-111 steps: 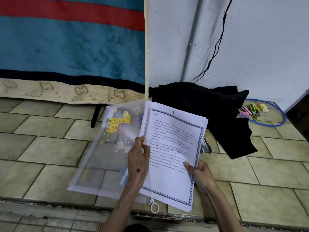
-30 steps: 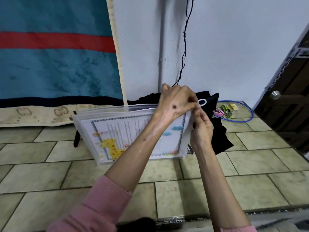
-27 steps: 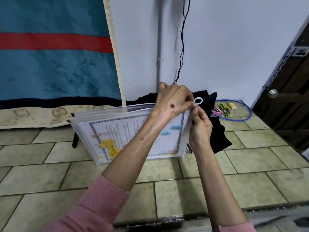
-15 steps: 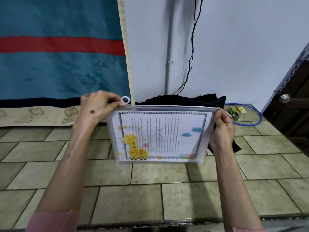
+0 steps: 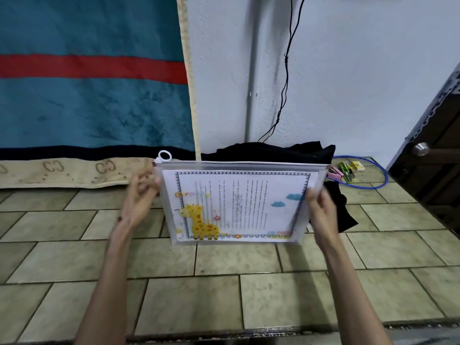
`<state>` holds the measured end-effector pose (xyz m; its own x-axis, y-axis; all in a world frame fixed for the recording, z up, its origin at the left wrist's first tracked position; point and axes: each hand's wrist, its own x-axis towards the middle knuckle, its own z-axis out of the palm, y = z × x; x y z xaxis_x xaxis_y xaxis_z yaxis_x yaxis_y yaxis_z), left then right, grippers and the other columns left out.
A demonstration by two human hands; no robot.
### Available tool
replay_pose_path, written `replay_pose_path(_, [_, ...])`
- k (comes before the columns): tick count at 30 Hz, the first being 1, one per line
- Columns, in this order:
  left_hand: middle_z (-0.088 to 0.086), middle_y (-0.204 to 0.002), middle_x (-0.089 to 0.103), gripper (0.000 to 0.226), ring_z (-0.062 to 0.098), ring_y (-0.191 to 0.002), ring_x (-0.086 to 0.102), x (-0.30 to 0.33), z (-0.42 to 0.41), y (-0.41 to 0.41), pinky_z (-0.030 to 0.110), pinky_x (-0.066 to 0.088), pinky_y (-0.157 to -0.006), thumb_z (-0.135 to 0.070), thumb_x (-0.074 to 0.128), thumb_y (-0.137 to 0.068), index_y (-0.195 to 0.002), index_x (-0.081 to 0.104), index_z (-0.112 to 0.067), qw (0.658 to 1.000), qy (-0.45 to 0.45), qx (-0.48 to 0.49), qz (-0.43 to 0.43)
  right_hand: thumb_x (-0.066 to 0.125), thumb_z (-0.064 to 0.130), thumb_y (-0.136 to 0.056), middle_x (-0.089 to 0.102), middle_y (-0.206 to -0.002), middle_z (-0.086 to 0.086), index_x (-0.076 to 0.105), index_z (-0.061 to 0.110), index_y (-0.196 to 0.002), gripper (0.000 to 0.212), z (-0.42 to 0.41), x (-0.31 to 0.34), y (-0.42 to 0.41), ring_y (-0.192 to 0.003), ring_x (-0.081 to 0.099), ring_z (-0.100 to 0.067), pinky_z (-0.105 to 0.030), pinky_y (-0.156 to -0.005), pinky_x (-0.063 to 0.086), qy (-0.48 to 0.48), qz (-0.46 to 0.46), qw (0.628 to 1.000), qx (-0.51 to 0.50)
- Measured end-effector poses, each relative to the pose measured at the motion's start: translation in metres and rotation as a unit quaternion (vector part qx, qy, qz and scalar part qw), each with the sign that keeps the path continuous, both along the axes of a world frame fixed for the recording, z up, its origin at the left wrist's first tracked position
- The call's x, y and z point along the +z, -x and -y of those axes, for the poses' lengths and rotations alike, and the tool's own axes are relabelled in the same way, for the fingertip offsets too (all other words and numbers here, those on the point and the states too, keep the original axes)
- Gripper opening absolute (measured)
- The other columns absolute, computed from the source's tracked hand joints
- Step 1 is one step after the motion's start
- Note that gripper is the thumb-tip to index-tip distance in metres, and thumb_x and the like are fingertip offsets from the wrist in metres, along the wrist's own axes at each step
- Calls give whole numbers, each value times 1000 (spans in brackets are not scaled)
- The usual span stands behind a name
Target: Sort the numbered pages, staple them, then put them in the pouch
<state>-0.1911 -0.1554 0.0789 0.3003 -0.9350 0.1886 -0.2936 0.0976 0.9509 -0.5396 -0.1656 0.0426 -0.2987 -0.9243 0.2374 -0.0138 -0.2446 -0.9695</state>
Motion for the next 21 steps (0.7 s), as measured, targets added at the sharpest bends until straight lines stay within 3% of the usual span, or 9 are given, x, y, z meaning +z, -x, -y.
replay_pose_path(1, [4, -102, 65, 27, 22, -101, 62, -19, -4, 4, 33, 48, -82, -28, 44, -96, -116, 53, -11, 999, -49, -6, -5, 52, 33, -93, 63, -91, 8, 58, 16, -100, 20, -6, -10, -4, -92, 56, -13, -6, -69, 46, -15, -32, 999, -5])
replay_pose_path(3, [9, -101, 64, 27, 26, -97, 61, -47, -11, 17, 29, 47, -72, -33, 43, -97, -100, 59, -10, 997, -80, 18, 4, 52, 22, -94, 59, -86, 6, 55, 10, -101, 15, -13, -21, -13, -87, 56, -19, -4, -59, 42, -35, -72, 995, -52])
replay_pose_path(6, [8, -83, 60, 33, 23, -79, 54, -56, -22, 32, 30, 37, -59, -35, 44, -97, -91, 60, -7, 989, -35, 126, 63, 57, 23, -92, 60, -102, 3, 51, 13, -123, 33, -19, -12, -26, -88, 57, -14, -9, -68, 44, -58, -110, 986, -107])
replay_pose_path(9, [11, -94, 58, 34, 29, -90, 57, -71, -31, 28, 33, 39, -72, -30, 40, -98, -110, 57, -3, 974, -83, 179, 109, 55, 20, -92, 55, -118, -5, 41, 15, -138, 48, -33, -24, -37, -105, 54, -21, -33, -89, 44, -91, -221, 964, -114])
replay_pose_path(12, [21, -106, 63, 33, 38, -101, 59, -98, -41, 23, 40, 46, -81, -24, 40, -97, -117, 56, -3, 961, -156, 187, 134, 49, 21, -95, 50, -125, -15, 48, 18, -133, 39, -47, -65, -47, -110, 50, -31, -39, -89, 44, -136, -342, 926, -87])
replay_pose_path(14, [26, -112, 61, 37, 40, -104, 55, -119, -50, 19, 45, 44, -87, -27, 42, -96, -122, 54, -4, 937, -188, 186, 229, 46, 29, -95, 42, -138, -10, 48, 23, -134, 39, -51, -84, -54, -119, 38, -29, -42, -95, 38, -189, -418, 885, -72])
replay_pose_path(17, [19, -134, 48, 44, 40, -121, 39, -140, -61, 18, 50, 34, -96, -38, 42, -94, -134, 47, -20, 881, -222, 168, 383, 40, 41, -96, 22, -154, -2, 42, 28, -138, 44, -55, -97, -57, -134, 24, -27, -45, -105, 27, -225, -499, 835, -65])
replay_pose_path(21, [17, -144, 38, 44, 38, -130, 30, -140, -59, 19, 51, 28, -103, -42, 43, -94, -135, 47, -26, 894, -232, 152, 353, 38, 48, -93, 20, -155, -1, 44, 27, -137, 48, -56, -97, -58, -135, 23, -28, -48, -107, 24, -207, -478, 852, -47])
